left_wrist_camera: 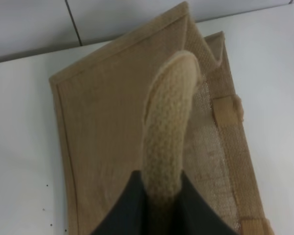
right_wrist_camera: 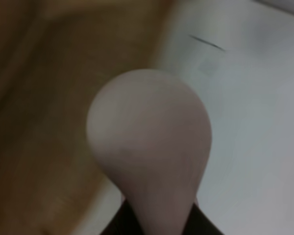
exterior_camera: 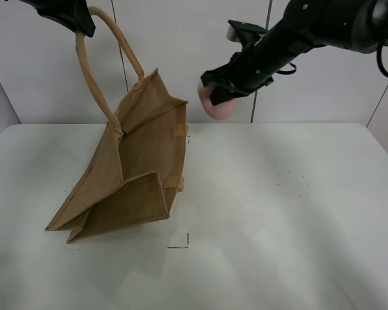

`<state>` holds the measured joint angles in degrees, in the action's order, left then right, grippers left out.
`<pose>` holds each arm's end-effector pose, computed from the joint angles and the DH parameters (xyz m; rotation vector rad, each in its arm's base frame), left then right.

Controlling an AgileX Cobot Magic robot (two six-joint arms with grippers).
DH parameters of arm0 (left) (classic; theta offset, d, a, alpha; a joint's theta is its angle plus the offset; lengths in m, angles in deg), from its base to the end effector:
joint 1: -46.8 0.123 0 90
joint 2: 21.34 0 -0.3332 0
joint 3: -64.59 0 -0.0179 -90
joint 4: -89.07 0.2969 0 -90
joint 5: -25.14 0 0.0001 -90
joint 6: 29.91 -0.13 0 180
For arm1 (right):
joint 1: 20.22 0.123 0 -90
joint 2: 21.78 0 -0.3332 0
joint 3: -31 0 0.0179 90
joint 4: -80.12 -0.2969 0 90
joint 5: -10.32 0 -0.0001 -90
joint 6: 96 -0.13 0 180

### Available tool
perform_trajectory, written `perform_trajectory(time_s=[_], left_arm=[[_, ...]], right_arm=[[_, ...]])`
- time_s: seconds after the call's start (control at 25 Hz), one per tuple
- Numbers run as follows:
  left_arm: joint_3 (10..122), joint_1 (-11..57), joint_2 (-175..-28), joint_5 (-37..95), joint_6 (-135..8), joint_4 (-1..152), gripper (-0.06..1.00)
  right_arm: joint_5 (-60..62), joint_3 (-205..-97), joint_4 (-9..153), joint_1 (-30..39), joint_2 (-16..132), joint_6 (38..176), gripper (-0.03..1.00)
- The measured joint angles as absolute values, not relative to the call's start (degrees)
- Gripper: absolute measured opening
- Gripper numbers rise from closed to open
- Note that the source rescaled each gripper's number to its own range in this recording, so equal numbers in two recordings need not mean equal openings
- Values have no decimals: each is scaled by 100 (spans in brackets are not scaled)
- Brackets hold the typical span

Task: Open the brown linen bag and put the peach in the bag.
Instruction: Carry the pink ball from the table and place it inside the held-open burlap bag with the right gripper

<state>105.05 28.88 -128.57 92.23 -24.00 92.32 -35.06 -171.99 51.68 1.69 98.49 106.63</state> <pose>0.4379 -0.1345 0.4848 0.2444 2.3255 -0.1351 0.4891 0.2443 0.2986 -0.6560 2.3504 0.5778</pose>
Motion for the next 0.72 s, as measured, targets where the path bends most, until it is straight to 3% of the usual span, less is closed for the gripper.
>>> perform_trajectory(time_s=[0.28,0.72], left_arm=[[10505,2888,-12810,9223,-2412,9232,0],[10505,2895,-12736,9223,-2430,9242,0]], right_arm=[[-2618,-17199,5037,1199,9972,10845,0],[-1554,-17200,3969,1592,11153,11689,0]])
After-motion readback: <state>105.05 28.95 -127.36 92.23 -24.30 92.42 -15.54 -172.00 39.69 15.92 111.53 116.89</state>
